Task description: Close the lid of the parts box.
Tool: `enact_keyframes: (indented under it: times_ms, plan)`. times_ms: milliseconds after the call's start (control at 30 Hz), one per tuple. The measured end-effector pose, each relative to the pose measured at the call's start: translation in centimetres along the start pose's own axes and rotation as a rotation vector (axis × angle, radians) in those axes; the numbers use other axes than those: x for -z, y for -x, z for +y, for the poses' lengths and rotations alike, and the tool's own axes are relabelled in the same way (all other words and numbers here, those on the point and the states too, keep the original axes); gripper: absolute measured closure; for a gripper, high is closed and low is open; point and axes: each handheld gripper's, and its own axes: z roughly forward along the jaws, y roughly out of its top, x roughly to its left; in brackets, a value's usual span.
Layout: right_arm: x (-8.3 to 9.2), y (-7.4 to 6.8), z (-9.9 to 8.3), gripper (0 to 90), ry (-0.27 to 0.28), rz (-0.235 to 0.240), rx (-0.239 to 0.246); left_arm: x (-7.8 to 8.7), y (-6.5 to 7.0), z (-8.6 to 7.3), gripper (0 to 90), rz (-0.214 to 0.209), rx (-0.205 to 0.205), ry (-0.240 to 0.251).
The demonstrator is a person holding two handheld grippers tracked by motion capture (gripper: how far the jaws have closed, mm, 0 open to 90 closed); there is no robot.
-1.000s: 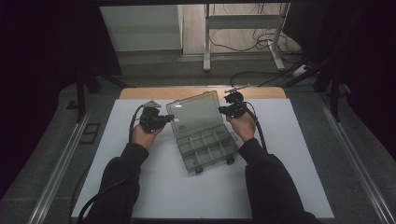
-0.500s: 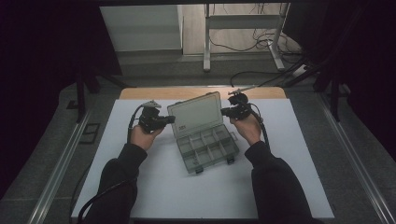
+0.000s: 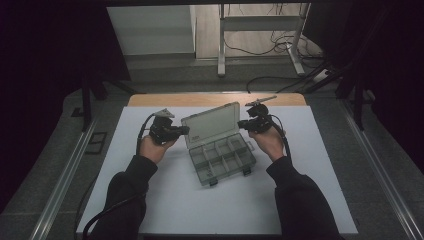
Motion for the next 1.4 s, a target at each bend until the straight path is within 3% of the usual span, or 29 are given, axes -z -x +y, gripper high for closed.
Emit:
enact_keyframes:
  times_ms: [433,833,1400]
  plan:
    - [1.7,-0.3,-0.9,86.7,-0.003,0.029,-0.012,0.4,1.2,-0.1,84.0,0.013,-0.003,-0.011]
    - [3.1,-1.1,-1.9,88.9,-0.029,0.023,0.035,0.7,2.2,-0.4,85.0,0.009,-0.010,-0.021]
    - [5.5,-1.0,-3.8,88.9,-0.028,0.031,0.028,1.4,3.5,-0.9,85.1,-0.030,0.014,-0.015]
